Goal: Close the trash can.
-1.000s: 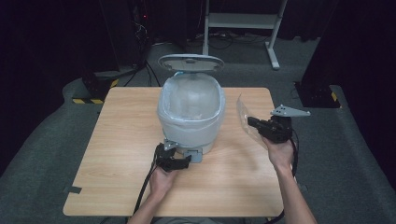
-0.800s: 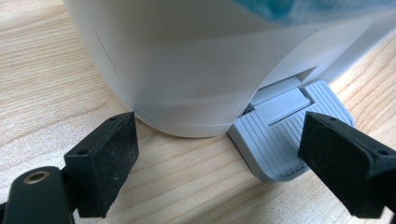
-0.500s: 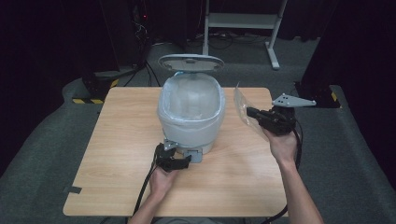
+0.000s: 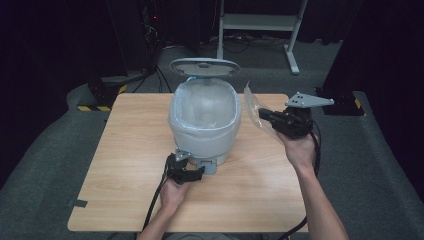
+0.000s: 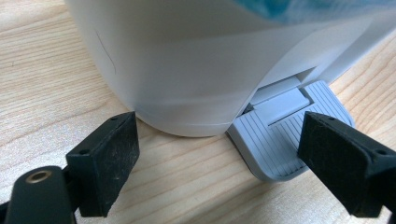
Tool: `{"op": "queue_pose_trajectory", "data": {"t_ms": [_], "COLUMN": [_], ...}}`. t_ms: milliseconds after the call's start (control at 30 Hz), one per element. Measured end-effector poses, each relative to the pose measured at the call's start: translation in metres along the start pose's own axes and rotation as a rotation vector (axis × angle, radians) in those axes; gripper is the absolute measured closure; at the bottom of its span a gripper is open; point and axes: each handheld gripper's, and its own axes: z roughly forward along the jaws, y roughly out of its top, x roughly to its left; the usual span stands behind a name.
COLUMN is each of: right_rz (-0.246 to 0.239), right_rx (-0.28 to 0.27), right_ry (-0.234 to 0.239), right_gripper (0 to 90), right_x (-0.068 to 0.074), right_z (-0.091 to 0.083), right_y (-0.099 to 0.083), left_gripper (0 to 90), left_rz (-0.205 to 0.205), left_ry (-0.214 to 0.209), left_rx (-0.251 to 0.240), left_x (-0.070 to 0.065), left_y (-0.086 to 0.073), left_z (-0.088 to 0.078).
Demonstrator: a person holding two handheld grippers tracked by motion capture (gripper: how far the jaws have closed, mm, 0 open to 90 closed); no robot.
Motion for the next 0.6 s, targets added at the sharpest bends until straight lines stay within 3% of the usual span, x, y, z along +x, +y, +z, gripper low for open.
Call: {"op": "queue_pose_trajectory", "data": {"t_ms": [600], "right_rz": [-0.051], "right_rx": [0.023], "right_ry": [0.006], "right_gripper": [90.0], "right_x": [0.014], "right_z": [0.006], "right_y": [0.024], "left_gripper": [13.2], "left_rz": [-0.002], "left_ry": [0.000], "left_rx": [-0.002], "left_x": [0.000], "left_y": [0.000], "left_z": [0.000]}}
